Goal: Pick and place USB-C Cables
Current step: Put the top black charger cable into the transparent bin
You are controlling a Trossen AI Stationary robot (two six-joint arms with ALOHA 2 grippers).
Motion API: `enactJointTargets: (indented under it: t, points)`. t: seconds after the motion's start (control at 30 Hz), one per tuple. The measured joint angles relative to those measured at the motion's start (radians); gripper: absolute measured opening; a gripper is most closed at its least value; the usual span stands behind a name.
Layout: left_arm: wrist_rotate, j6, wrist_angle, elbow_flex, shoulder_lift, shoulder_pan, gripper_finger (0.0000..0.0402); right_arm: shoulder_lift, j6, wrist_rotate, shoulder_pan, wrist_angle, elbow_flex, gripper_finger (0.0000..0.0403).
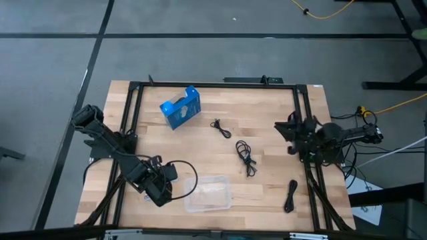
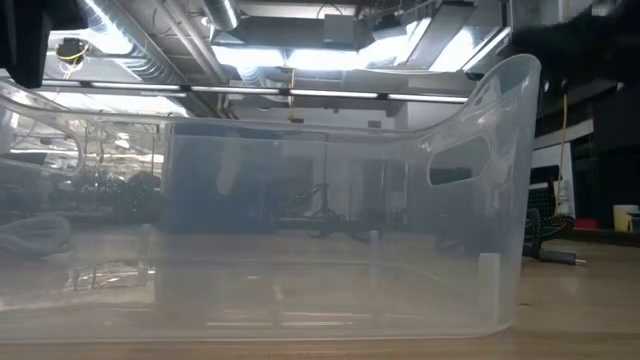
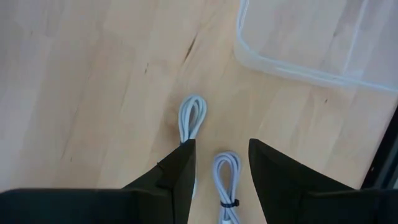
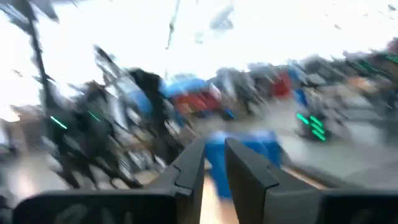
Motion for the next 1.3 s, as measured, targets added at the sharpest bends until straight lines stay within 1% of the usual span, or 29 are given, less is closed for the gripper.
enactJointTargets:
  t: [0.1, 0.17, 0.3, 0.43, 0.5, 0.53, 0.6, 0.7, 0.77, 0.9, 1.0, 1.07, 1.13, 1.3]
  points:
    - [-0.001, 0.000, 0.000, 0.000, 0.000, 0.000, 0.0143, 0.000, -0.041, -0.121, 0.000, 0.142, 0.000, 0.0068]
    - [-0.005, 0.001, 0.000, 0.000, 0.000, 0.000, 0.0143, 0.008, -0.051, -0.172, 0.000, 0.205, 0.001, 0.0068]
    - [-0.006, 0.001, 0.000, 0.000, 0.000, 0.000, 0.0143, 0.054, -0.075, -0.165, 0.000, 0.195, 0.051, 0.0068]
    - [-0.009, 0.001, 0.000, 0.000, 0.000, 0.000, 0.0143, 0.148, -0.146, -0.163, 0.000, 0.127, 0.171, 0.0068]
    - [-0.020, 0.001, 0.000, 0.000, 0.000, 0.000, 0.0143, 0.206, -0.196, -0.157, 0.000, 0.031, 0.249, 0.0068]
    - [-0.030, 0.002, 0.000, 0.000, 0.000, 0.000, 0.0143, 0.241, -0.208, -0.133, 0.000, -0.037, 0.295, 0.0068]
    - [-0.055, 0.003, 0.000, 0.000, 0.000, 0.000, 0.0143, 0.311, -0.196, -0.040, 0.000, -0.208, 0.391, 0.0068]
    - [-0.077, 0.003, 0.000, 0.000, 0.000, 0.000, 0.0143, 0.431, -0.073, 0.129, 0.000, -0.482, 0.515, 0.0068]
    - [-0.082, 0.002, 0.000, 0.000, 0.000, 0.000, 0.0143, 0.510, 0.037, 0.180, -0.001, -0.636, 0.579, 0.0068]
    - [-0.082, -0.023, 0.015, 0.000, 0.000, 0.000, 0.0143, 0.645, 0.250, 0.160, -0.003, -0.894, 0.665, 0.0068]
    - [-0.079, -0.035, 0.026, 0.000, 0.000, 0.000, 0.0143, 0.721, 0.369, 0.128, -0.003, -1.035, 0.694, 0.0068]
    - [-0.077, -0.059, 0.033, 0.000, 0.000, 0.000, 0.0143, 0.756, 0.415, 0.089, -0.003, -1.075, 0.695, 0.0068]
    - [-0.065, -0.102, 0.032, 0.000, -0.001, -0.001, 0.0143, 0.781, 0.425, 0.057, -0.003, -1.079, 0.687, 0.0068]
    - [0.062, -0.144, 0.032, 0.000, 0.008, -0.009, 0.0143, 0.832, 0.425, 0.041, -0.002, -1.074, 0.684, 0.0068]
